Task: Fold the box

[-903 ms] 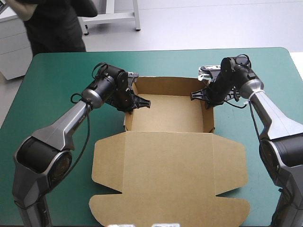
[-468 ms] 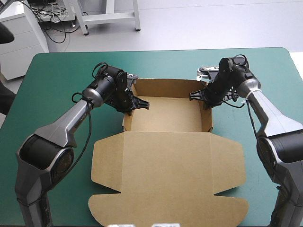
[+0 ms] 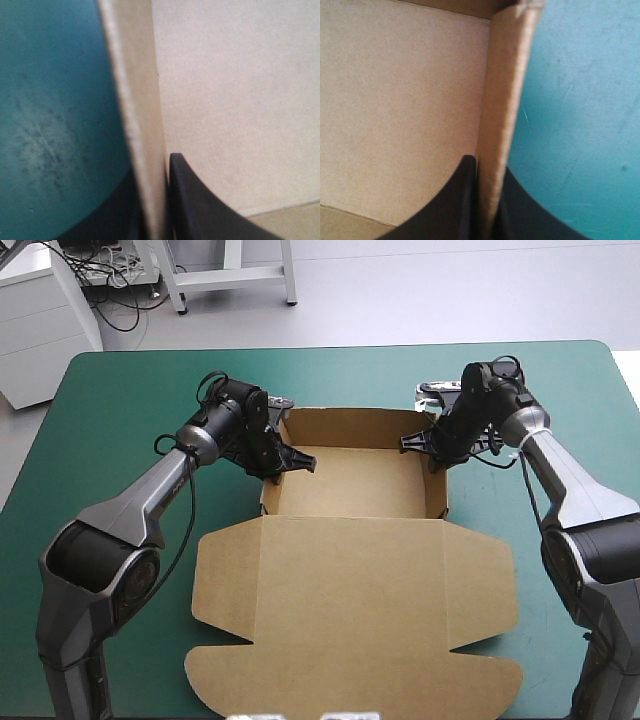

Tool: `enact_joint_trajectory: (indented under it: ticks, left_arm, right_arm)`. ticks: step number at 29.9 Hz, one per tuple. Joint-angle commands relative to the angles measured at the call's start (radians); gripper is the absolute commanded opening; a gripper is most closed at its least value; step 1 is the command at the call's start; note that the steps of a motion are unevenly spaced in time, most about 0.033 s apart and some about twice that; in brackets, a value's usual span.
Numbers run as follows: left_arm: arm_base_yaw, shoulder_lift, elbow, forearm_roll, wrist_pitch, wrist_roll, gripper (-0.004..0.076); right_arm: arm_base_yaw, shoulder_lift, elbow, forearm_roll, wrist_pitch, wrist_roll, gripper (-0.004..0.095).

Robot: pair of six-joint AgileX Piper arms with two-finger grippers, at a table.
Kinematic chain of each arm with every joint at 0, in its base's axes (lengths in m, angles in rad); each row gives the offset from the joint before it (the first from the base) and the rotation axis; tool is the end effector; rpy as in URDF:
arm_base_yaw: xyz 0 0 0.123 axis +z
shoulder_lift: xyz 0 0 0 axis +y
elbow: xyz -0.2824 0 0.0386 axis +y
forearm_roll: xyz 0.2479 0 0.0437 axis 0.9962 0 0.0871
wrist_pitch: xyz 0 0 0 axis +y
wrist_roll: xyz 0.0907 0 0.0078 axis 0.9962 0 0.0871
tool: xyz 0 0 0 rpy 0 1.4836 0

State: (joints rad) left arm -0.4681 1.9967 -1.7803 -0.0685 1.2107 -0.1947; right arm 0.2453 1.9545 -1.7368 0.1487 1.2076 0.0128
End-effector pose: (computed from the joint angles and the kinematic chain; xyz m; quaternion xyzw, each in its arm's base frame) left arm 0.3758 -0.1965 0.2652 0.1271 0.9846 -0.0689 0.0980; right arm 0.3985 0.1128 0.2719 -0.0969 0.9859 0.0863 0.1055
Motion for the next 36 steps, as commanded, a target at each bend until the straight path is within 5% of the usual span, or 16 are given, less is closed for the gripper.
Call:
enact_joint_trajectory:
  ticks: [1, 6, 9, 30, 36]
  left_arm:
    - [-0.013, -0.044, -0.025, -0.066, -0.012, 0.033, 0.0207]
    - [-0.013, -0.046, -0.025, -0.029, 0.018, 0.031, 0.0454]
    - [-0.013, -0.046, -0.038, -0.022, 0.039, 0.031, 0.0507]
    - [-0.014, -0.235, -0.128, 0.057, 0.087, 0.065, 0.0505]
    - [-0.016, -0.388, -0.126, 0.001, 0.087, 0.164, 0.0378]
  right_arm:
    - [0.007, -0.031, -0.013, 0.005, 0.039, -0.052, 0.0223]
    - [0.007, -0.032, -0.013, 0.032, 0.039, -0.042, 0.0715]
    - [0.007, -0.036, -0.013, 0.039, 0.039, -0.037, 0.0861]
    - [0.004, -0.239, -0.017, -0.013, 0.039, -0.044, 0.0869]
    - [0.004, -0.262, -0.017, -0.016, 0.039, -0.045, 0.0870]
